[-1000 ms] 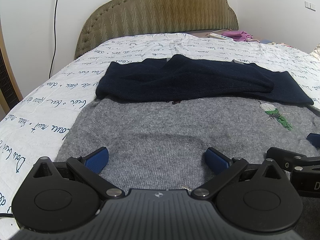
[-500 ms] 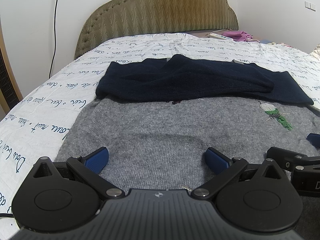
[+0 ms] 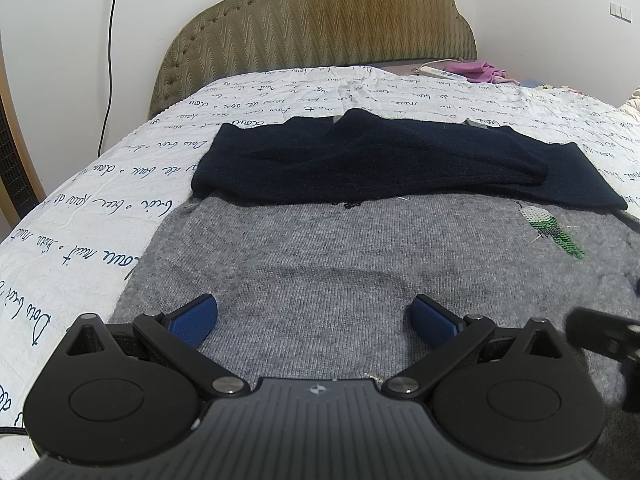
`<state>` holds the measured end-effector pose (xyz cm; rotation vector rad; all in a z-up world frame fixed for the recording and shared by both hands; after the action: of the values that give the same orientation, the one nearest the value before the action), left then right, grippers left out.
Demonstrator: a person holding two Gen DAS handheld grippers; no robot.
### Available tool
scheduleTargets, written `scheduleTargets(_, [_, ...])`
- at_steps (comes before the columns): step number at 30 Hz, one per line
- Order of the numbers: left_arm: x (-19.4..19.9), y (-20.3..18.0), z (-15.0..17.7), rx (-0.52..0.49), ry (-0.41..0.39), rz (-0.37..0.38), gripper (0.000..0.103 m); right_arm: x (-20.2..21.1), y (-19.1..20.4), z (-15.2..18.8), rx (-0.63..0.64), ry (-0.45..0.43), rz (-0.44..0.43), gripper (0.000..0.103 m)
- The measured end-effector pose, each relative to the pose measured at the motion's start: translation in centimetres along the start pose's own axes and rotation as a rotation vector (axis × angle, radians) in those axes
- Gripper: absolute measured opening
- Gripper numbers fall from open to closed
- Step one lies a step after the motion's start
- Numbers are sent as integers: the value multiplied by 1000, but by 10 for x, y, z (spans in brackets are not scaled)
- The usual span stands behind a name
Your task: Fold small clothes
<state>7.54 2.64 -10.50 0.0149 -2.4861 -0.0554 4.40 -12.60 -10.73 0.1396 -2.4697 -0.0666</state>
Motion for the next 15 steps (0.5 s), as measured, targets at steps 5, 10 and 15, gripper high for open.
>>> scheduleTargets(5, [0,0,0,0,0,0,102,19,-7,7,-4,9,-41,103])
scheduleTargets(10, [0,0,0,0,0,0,102,39,-20,15,-14,4,-52,103])
scheduleTargets(15, [0,0,0,0,0,0,102,69,-40,21,55,-86,-12,103])
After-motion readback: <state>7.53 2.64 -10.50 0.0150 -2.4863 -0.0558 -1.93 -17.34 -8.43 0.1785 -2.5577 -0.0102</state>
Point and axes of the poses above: each gripper's, at about its wrist camera, not at the fingertips, and x roughly against the way its jaws point, y to its left, z to its underside, the point moved 8 cm from there along -x, roughly the way its jaws point, and after that the axes turned 5 degrees about x, right-handed, at the moved point
